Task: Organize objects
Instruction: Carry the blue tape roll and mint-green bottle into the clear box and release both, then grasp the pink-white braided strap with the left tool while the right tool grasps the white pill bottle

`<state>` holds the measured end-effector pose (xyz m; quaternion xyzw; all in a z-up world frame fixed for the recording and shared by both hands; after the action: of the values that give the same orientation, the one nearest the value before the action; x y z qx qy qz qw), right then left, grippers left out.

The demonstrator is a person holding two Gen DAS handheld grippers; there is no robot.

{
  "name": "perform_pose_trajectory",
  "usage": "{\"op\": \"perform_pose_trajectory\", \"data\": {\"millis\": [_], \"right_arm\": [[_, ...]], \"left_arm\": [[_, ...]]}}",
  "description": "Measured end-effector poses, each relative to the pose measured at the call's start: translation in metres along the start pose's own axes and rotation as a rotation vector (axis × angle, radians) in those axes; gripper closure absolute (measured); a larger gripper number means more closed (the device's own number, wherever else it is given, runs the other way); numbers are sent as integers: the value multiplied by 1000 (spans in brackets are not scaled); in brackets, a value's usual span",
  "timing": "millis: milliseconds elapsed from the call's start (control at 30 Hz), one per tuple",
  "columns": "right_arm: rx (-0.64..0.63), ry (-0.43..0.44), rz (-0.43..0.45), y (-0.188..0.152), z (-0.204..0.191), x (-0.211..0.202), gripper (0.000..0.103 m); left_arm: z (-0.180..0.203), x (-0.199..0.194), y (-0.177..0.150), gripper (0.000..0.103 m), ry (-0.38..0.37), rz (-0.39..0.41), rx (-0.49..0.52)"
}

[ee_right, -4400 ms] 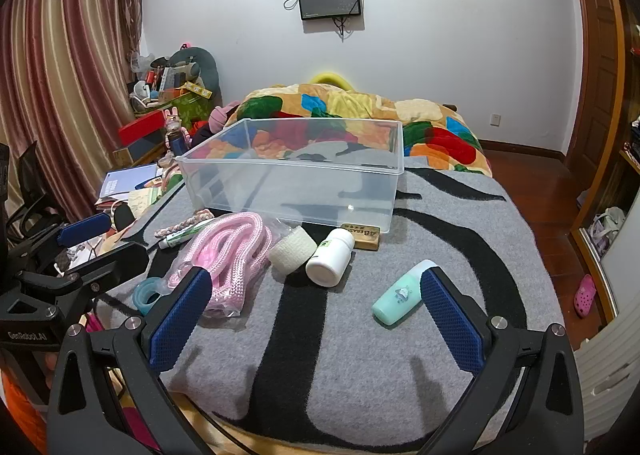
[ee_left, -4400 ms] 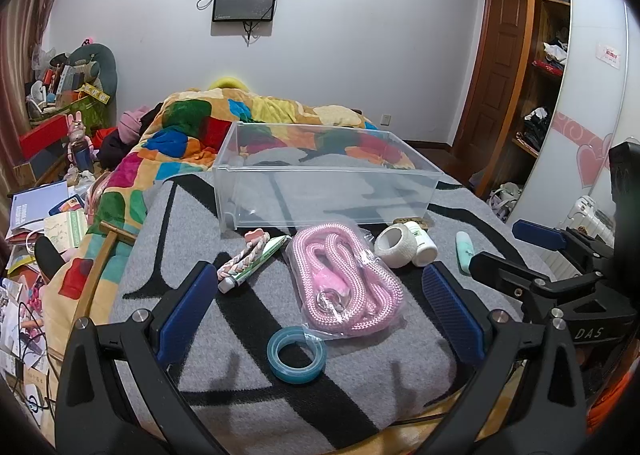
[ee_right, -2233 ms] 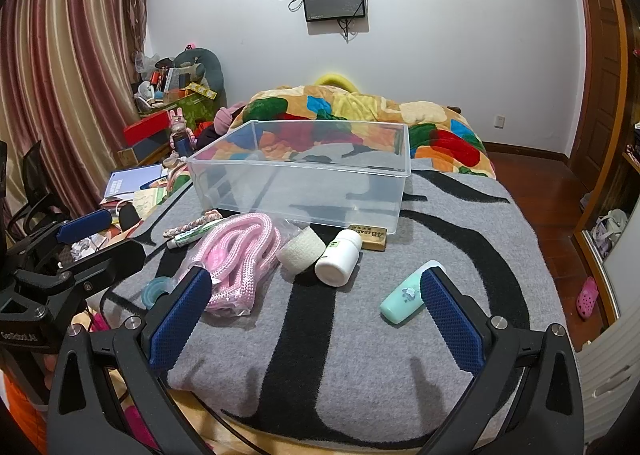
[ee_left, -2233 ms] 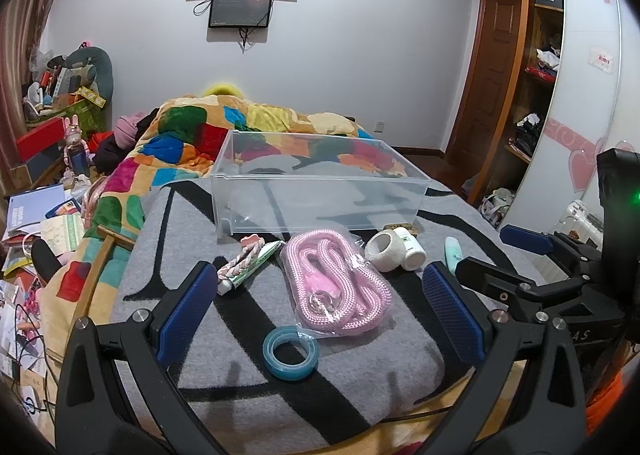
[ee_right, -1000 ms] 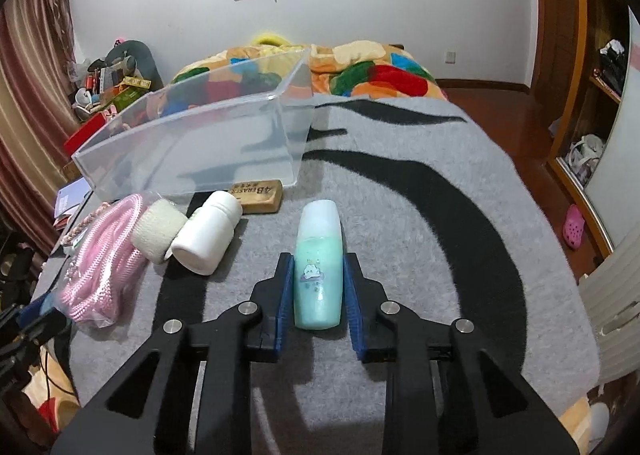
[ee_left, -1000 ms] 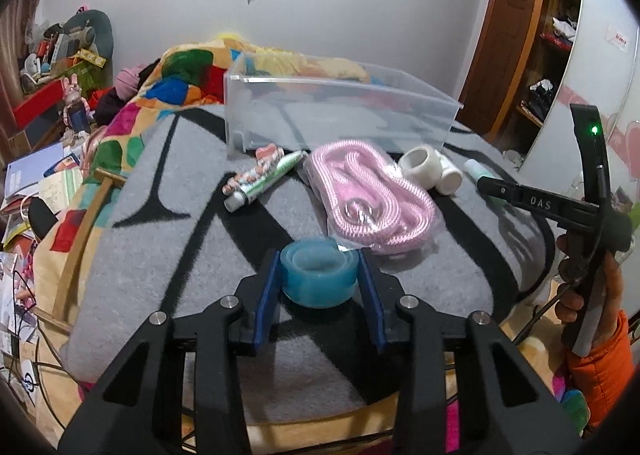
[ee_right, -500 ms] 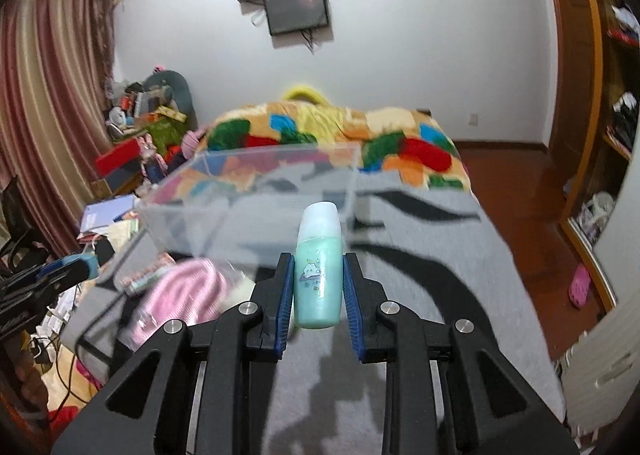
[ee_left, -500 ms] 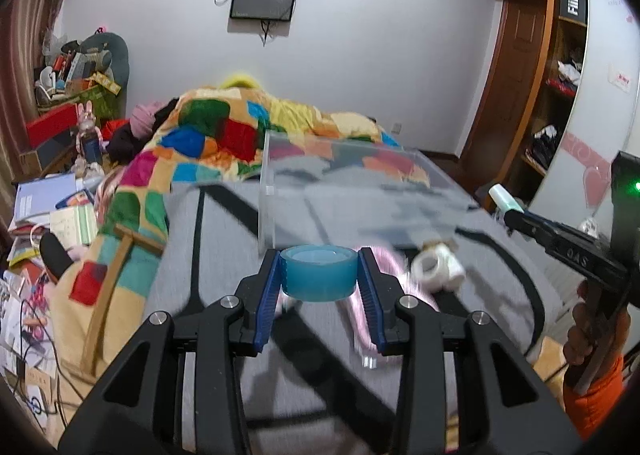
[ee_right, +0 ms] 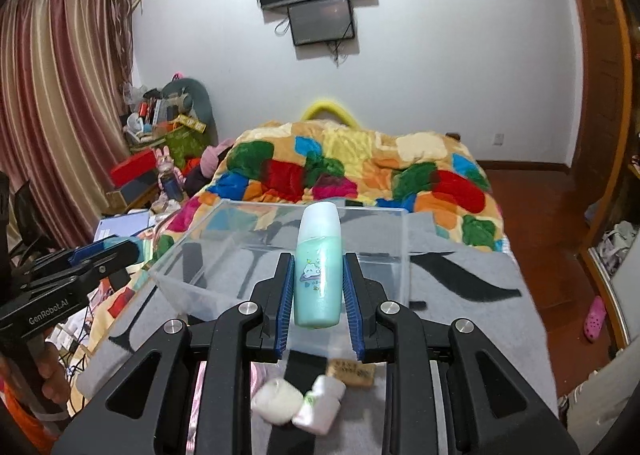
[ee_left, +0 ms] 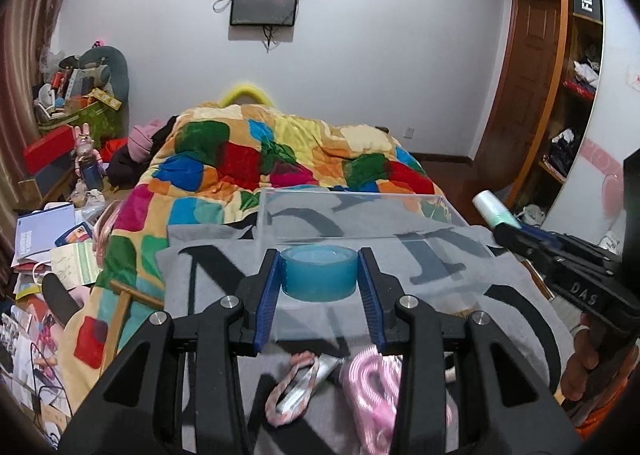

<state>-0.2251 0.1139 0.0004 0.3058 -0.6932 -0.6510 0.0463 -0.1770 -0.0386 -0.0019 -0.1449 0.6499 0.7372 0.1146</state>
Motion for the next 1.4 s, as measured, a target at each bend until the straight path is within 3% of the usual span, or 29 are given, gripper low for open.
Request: {"op": "perform_pose_trajectory", "data": {"millis": [133,300,600,667,733,900,1133,1400], "right_arm": [[15,17,-62,-9,3,27,81],[26,38,-170,-32,7,57,81],[-36,53,-254,-50,-1,67,81],[-67,51,-251,-52,-2,63,78],[-86,46,-234,-49,-4,59,66],[-110,39,-170,-34,-5,39,59],[-114,27,-120,-30,3,9,54],[-94,8,-141,-53,20,-8,54]], "left_arm": [[5,22,-3,65,-14,-45,7],[12,54,-24,65,-35,-165,24],[20,69,-45,64,-74,-248,29],[21,64,-44,62,-89,-251,14],[21,59,-39,56,-89,-241,10],[12,35,-21,36,-80,-186,6],[-7,6,-14,32,-52,-147,13],[-24,-3,-63,32,-39,-232,50]]}}
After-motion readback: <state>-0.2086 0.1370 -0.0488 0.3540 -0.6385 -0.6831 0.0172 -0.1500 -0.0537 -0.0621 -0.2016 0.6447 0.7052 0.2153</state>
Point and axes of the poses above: each gripper's, at about its wrist camera, not at the fingertips, and x roughly the way its jaws point, z to its right, y to its top, the point moved 10 cm from there along x, roughly the way its jaws point, and after that the axes turned 14 degrees about z, right-handed, at the moved point
